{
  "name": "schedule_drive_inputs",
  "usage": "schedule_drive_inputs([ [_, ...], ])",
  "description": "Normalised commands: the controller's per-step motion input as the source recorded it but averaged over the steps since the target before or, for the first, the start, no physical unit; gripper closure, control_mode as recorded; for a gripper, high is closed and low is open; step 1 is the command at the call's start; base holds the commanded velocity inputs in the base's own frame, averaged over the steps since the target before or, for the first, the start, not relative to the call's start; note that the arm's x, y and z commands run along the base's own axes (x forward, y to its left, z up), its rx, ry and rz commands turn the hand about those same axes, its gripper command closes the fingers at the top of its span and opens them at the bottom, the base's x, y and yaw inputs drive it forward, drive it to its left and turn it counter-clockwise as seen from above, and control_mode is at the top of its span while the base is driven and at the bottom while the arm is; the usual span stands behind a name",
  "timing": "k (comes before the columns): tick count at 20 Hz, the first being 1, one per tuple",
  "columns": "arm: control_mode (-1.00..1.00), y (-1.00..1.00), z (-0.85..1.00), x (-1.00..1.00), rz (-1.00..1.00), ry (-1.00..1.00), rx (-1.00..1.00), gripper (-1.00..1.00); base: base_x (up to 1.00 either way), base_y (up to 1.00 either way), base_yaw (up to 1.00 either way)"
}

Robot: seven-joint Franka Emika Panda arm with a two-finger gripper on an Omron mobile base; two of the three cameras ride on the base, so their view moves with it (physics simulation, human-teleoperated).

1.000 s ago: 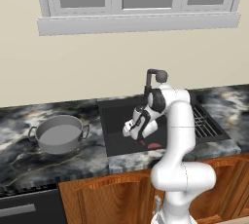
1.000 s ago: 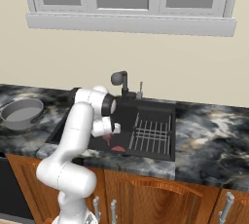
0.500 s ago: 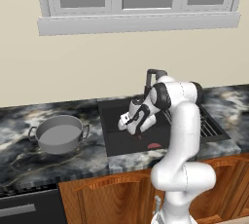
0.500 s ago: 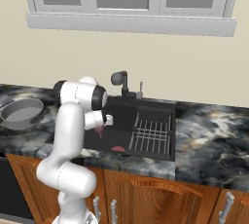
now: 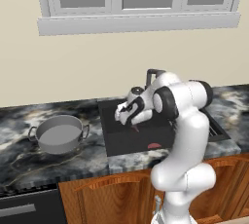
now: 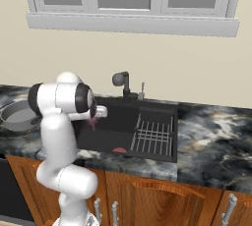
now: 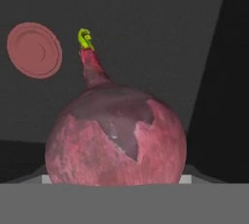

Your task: Dump the onion from the pot into the sink. Then turn on the water and wash the onion. Then turn off the water and put the onion back in the pot.

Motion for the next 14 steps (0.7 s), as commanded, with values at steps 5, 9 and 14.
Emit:
schedule_drive_inputs([
  [5,-1.0,0.0,1.0,-0.23,0.0,-0.02,0.1,1.0,0.0,0.0,0.0],
  [9,-1.0,0.0,1.0,-0.02,0.0,-0.09,0.0,1.0,0.0,0.0,0.0],
  [14,-1.0,0.12,1.0,-0.04,0.04,-0.03,0.0,1.0,0.0,0.0,0.0],
])
